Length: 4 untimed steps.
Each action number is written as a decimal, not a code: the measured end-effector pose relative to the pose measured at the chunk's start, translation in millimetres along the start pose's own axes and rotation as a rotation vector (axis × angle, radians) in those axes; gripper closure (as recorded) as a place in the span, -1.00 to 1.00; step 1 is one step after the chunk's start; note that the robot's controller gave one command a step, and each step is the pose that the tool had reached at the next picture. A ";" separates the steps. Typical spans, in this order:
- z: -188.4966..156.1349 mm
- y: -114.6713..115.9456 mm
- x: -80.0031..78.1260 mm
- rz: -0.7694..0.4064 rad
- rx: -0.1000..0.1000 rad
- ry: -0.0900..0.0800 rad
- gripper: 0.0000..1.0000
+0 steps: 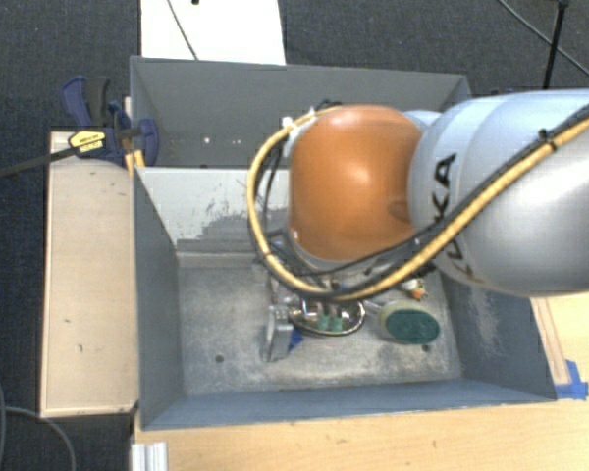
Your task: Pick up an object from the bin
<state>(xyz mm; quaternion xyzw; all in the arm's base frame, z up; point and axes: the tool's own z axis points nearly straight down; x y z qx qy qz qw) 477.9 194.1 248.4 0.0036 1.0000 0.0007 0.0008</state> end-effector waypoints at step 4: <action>171.8 -98.9 -103.7 -0.777 0.002 -0.019 1.00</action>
Offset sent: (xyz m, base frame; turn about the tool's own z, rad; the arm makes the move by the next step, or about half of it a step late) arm 0.0363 -0.0785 -0.0993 -0.3361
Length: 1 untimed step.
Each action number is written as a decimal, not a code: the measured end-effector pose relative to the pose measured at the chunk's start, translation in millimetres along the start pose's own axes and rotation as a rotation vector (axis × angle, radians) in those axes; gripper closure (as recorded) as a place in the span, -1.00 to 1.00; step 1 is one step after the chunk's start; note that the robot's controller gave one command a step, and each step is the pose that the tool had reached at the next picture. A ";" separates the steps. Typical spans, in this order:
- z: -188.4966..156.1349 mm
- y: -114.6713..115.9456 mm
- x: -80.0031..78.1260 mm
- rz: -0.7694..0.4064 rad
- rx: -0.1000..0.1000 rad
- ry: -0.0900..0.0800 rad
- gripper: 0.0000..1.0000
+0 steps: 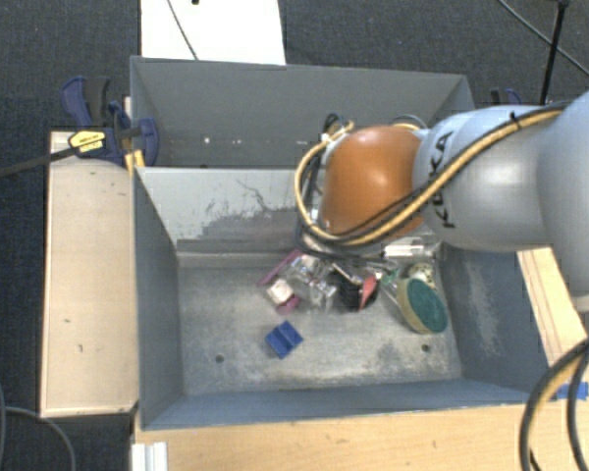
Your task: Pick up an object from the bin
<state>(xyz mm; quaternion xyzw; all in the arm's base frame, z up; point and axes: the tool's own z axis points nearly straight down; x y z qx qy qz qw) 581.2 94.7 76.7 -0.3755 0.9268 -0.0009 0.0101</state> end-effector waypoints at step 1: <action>4.0 1.6 4.0 0.004 -0.006 0.012 -1.00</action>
Offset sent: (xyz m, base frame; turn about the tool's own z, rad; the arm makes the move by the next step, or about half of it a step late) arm 0.0000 0.0000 0.0000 0.0000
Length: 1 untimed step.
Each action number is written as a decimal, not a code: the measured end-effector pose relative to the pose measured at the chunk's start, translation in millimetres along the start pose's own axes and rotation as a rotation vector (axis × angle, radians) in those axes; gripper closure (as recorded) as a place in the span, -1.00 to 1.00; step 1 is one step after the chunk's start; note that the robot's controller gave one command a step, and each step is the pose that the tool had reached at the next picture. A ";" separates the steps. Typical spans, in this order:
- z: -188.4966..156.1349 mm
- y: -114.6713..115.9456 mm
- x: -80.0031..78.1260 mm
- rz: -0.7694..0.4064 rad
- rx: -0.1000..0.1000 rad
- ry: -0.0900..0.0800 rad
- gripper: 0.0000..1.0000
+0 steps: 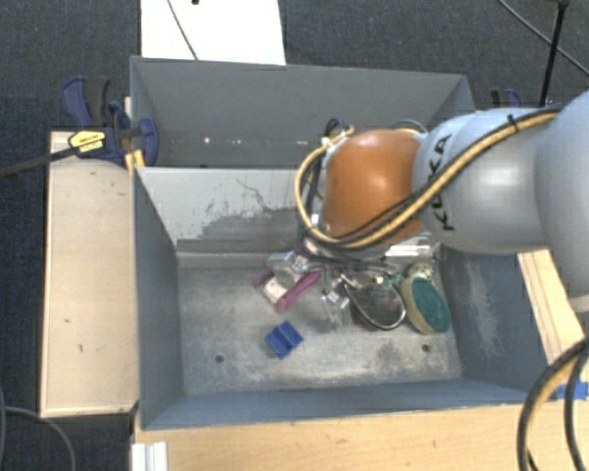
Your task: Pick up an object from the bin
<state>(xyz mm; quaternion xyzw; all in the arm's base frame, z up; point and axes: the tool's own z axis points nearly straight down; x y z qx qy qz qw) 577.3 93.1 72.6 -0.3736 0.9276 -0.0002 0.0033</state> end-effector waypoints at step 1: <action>-7.0 0.5 -8.8 0.002 0.007 -0.028 1.00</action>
Offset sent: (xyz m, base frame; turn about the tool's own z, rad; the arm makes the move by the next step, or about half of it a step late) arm 0.0000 0.0000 0.0000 0.0000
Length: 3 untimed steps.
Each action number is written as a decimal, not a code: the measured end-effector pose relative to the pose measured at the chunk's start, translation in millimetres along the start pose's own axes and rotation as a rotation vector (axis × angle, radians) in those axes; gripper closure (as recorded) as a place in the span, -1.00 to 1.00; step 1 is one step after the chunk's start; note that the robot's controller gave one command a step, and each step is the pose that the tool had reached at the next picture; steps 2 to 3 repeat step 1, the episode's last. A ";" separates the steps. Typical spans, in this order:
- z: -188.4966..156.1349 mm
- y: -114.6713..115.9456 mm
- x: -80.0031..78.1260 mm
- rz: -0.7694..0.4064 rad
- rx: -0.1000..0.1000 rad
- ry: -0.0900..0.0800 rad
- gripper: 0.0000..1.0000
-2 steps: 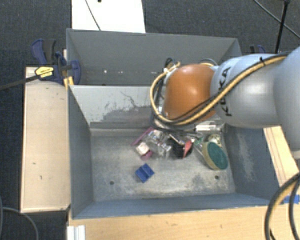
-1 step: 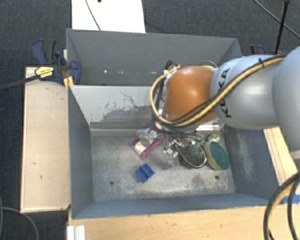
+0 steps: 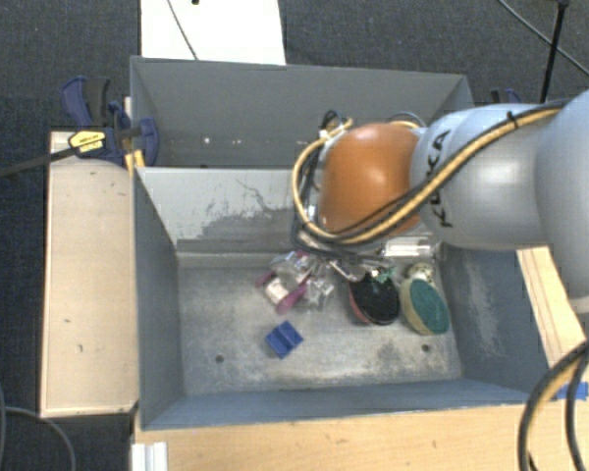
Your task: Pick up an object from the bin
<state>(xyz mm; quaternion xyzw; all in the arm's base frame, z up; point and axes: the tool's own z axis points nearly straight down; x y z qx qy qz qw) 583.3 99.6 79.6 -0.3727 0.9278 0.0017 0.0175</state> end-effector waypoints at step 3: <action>-141.5 30.9 -38.6 -0.026 -0.006 0.023 1.00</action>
Offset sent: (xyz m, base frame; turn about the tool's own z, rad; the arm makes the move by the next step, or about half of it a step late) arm 0.0000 0.0444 0.1375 -0.0240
